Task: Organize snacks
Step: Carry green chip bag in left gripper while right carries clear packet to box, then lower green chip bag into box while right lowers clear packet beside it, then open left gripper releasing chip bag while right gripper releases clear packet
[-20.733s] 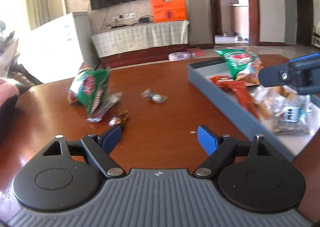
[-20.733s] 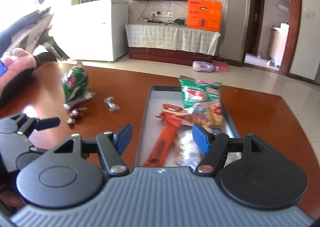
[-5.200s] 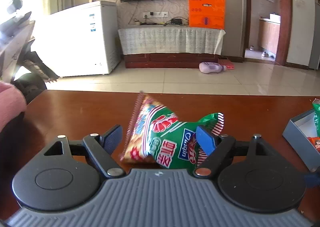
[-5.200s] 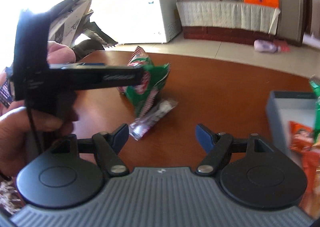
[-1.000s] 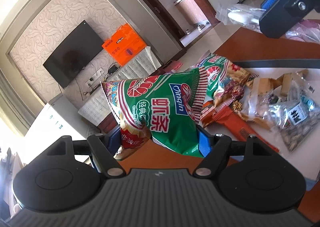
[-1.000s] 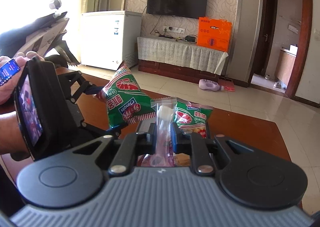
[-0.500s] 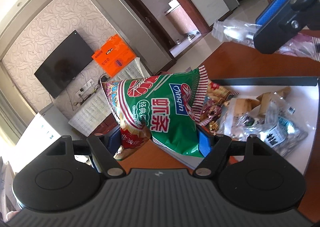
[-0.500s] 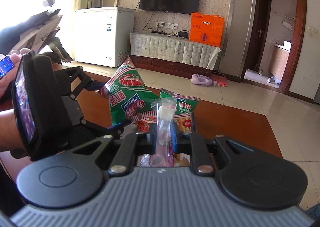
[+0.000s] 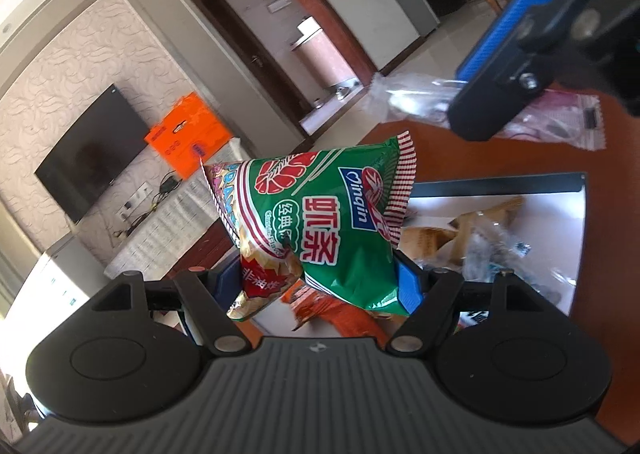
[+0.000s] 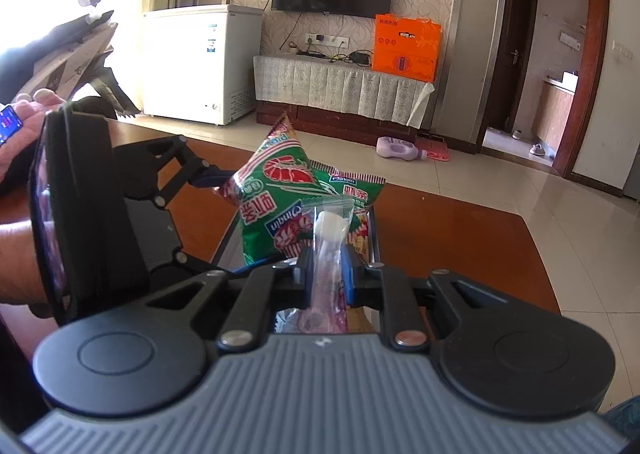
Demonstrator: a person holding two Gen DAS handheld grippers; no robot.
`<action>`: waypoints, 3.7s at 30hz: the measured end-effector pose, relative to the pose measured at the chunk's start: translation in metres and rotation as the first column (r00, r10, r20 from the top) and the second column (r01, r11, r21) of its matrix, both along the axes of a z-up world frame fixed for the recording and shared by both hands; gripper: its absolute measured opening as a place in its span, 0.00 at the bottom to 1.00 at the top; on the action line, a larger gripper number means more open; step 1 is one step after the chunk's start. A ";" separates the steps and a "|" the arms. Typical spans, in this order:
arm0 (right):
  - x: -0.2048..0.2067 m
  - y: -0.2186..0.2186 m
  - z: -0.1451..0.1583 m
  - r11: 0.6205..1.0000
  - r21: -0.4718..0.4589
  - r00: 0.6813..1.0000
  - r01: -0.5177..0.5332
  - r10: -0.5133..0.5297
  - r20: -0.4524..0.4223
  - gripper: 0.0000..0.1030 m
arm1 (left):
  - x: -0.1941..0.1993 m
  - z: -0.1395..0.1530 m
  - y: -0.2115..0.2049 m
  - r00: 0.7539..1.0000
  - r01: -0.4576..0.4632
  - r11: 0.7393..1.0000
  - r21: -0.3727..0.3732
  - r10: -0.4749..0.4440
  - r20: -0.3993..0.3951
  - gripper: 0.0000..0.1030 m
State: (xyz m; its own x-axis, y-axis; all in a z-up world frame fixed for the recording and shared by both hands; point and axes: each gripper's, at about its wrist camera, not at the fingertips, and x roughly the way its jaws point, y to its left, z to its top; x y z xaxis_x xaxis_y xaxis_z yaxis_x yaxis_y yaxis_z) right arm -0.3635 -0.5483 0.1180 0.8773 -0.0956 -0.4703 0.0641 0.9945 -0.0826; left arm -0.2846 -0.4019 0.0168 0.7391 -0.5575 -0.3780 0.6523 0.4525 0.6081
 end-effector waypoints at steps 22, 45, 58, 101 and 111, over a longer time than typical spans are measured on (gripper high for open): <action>0.002 -0.005 -0.003 1.000 0.019 1.000 -0.003 0.003 -0.016 0.17 | 0.012 -0.012 -0.018 0.998 0.032 0.999 0.009 -0.032 -0.052 0.79; 0.006 -0.007 -0.009 1.000 0.030 0.999 -0.005 0.006 -0.035 0.17 | 0.005 -0.017 -0.004 0.997 0.075 0.997 0.009 -0.075 -0.011 0.95; 0.013 -0.008 -0.016 0.998 0.064 0.998 -0.006 0.011 -0.068 0.18 | 0.004 -0.002 0.022 0.999 0.052 0.998 -0.048 -0.052 0.002 0.96; 0.042 0.002 -0.034 1.000 0.028 0.992 0.008 -0.004 -0.126 0.38 | -0.016 -0.010 0.035 0.992 0.109 0.990 0.092 -0.114 0.047 0.98; 0.023 0.001 -0.024 0.997 0.080 0.997 0.011 -0.005 -0.072 0.48 | -0.027 -0.001 0.040 0.994 0.093 0.992 0.082 -0.097 0.052 0.99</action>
State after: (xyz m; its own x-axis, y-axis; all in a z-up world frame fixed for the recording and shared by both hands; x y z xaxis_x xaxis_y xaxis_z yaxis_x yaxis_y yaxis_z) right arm -0.3405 -0.5476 0.0938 0.8402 -0.0619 -0.5387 0.0690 0.9976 -0.0071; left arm -0.3120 -0.3617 0.0159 0.7052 -0.5961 -0.3839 0.6544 0.3387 0.6760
